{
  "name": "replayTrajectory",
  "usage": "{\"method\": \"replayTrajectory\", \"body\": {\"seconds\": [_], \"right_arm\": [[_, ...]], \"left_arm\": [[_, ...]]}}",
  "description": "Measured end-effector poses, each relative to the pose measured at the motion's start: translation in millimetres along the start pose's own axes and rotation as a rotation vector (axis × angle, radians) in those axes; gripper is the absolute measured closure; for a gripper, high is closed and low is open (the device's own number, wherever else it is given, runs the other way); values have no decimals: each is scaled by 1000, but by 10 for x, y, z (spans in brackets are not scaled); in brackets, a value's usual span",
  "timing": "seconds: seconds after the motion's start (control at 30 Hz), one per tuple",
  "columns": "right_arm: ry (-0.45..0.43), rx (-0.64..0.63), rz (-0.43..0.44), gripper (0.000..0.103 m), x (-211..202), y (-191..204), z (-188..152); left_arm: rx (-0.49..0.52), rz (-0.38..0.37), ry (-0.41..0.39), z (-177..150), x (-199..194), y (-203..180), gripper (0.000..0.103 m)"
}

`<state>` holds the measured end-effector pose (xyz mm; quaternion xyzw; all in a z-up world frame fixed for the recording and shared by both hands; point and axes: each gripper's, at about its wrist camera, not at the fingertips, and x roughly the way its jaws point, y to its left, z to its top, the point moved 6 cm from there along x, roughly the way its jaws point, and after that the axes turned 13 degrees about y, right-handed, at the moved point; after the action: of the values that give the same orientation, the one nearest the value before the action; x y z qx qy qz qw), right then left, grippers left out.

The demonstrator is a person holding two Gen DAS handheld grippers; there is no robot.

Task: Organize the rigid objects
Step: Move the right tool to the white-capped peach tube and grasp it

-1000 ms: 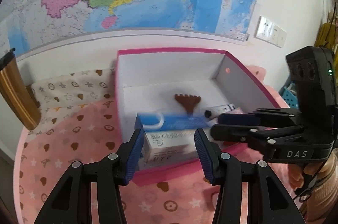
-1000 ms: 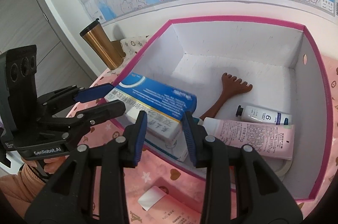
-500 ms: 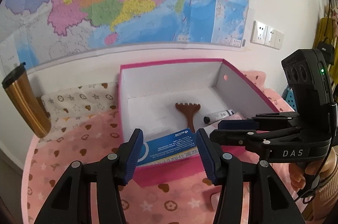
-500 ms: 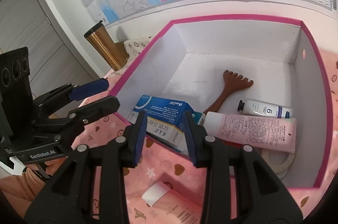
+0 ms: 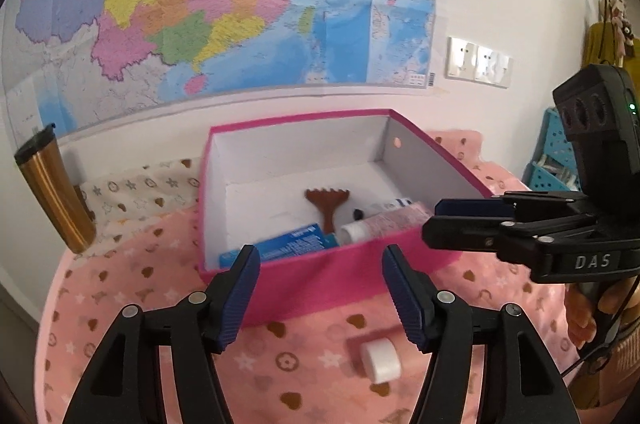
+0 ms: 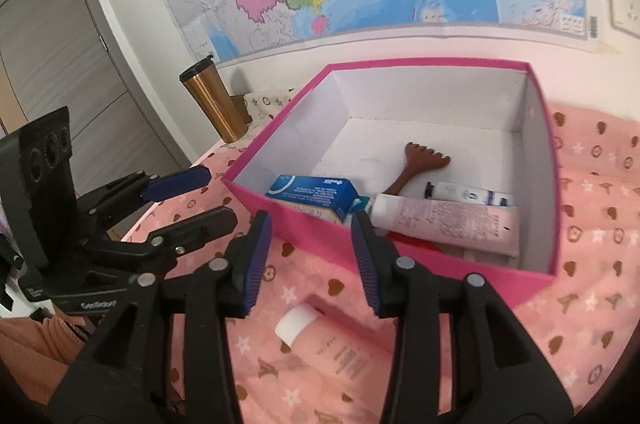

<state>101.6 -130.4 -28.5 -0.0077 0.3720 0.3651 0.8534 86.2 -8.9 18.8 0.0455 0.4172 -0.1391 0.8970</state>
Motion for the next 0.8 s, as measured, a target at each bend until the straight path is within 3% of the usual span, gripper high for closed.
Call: {"method": "replayTrajectory", "body": {"seconds": [0.2,0.3,0.53,0.8], "right_arm": [[-11,9,-33,56,-183,-72,-274],[5,52,-65,50,-213,-224,-493],[80,209,-89,50,-140,-661,-985],[142,305,-85,50,-13,-864,-1357]], "left_arm": [[-6,-34,38,-176,79,-106,38],[-6,-59,74,-291,169,-155,38],[-6,-88,165,-576,420,-269,38],[-2,-118,228,-723,576,-338,38]]}}
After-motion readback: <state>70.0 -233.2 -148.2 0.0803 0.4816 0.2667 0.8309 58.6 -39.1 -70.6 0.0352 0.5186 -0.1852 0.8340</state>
